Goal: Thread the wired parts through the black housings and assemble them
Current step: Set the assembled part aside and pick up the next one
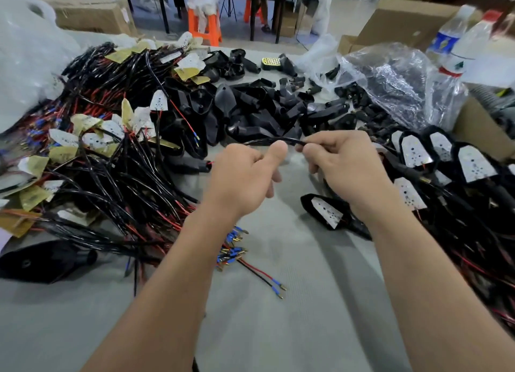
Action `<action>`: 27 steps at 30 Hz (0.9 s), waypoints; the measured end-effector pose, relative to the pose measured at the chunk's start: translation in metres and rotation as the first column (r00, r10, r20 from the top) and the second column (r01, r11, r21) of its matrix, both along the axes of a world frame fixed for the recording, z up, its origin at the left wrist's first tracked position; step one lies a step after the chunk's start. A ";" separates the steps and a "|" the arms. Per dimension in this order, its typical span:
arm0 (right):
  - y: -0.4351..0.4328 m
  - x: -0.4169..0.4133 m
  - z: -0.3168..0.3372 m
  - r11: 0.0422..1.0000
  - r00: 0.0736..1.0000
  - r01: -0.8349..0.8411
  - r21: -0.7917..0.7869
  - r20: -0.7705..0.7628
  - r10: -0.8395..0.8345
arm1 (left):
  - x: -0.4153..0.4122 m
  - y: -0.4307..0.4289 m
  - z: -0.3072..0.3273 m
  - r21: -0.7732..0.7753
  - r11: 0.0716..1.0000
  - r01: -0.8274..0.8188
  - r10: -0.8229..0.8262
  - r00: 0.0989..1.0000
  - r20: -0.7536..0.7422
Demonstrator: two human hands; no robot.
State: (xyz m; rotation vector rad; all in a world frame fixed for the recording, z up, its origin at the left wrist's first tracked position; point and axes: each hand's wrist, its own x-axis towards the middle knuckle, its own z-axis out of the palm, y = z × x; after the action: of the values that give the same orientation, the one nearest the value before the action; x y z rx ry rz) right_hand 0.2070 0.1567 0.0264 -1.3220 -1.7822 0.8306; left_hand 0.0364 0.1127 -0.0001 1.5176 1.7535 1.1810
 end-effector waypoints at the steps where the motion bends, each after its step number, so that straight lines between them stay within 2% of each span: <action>1: -0.004 -0.005 -0.007 1.000 0.998 -0.010 -0.019 -0.059 0.009 | 0.004 0.003 -0.003 -0.055 0.998 0.036 -0.029 0.990 0.136; 2: -0.007 -0.010 -0.014 0.999 0.994 -0.033 -0.043 -0.103 0.029 | 0.007 0.006 -0.004 -0.081 0.996 0.044 -0.019 0.958 0.287; 4: -0.014 -0.019 -0.026 0.992 0.987 -0.078 -0.097 -0.148 0.063 | 0.009 0.011 -0.006 -0.087 0.996 0.017 0.034 0.832 0.554; 6: -0.018 -0.026 -0.034 0.989 0.988 -0.068 -0.129 -0.148 0.048 | 0.006 0.012 -0.006 -0.073 0.997 0.008 0.043 0.735 0.677; 9: -0.015 -0.022 -0.036 0.991 0.989 -0.026 -0.132 -0.145 0.006 | 0.001 0.012 -0.006 -0.071 0.997 -0.002 0.052 0.699 0.713; 12: -0.012 -0.006 -0.031 0.990 0.989 -0.054 -0.131 -0.144 0.035 | 0.000 0.013 -0.004 -0.050 0.998 0.024 0.022 0.659 0.752; 16: -0.010 0.017 -0.021 0.989 0.935 -0.090 -0.118 -0.353 0.043 | -0.003 0.017 -0.002 -0.061 0.998 0.018 0.042 0.540 0.841; 20: -0.011 0.029 -0.016 0.989 0.847 -0.038 -0.143 -0.530 -0.044 | -0.004 0.018 0.000 -0.099 0.995 0.027 0.081 0.377 0.923; 22: -0.008 0.033 -0.009 0.987 0.731 -0.033 -0.159 -0.677 -0.084 | -0.012 0.020 0.004 -0.112 0.994 0.018 0.106 0.212 0.972; 24: -0.004 0.038 0.002 0.987 0.530 -0.057 -0.153 -0.842 -0.099 | -0.019 0.022 0.007 -0.125 0.991 0.051 0.128 -0.049 0.991; 25: -0.002 0.040 0.007 0.986 0.399 -0.087 -0.143 -0.912 -0.097 | -0.019 0.022 0.007 -0.121 0.990 0.070 0.130 -0.142 0.981; 26: 0.001 0.040 0.010 0.983 0.247 -0.125 -0.135 -0.964 -0.101 | -0.015 0.022 0.005 -0.117 0.990 0.079 0.129 -0.172 0.976; 27: 0.003 0.039 0.012 0.978 0.088 -0.162 -0.132 -0.989 -0.119 | -0.009 0.021 0.003 -0.118 0.989 0.086 0.130 -0.157 0.979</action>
State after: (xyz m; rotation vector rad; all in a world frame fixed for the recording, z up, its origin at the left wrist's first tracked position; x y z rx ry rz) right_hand 0.2458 0.1599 0.0380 -0.4187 -0.5107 1.4872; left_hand 0.0276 0.1335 0.0032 0.0005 0.5737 1.4888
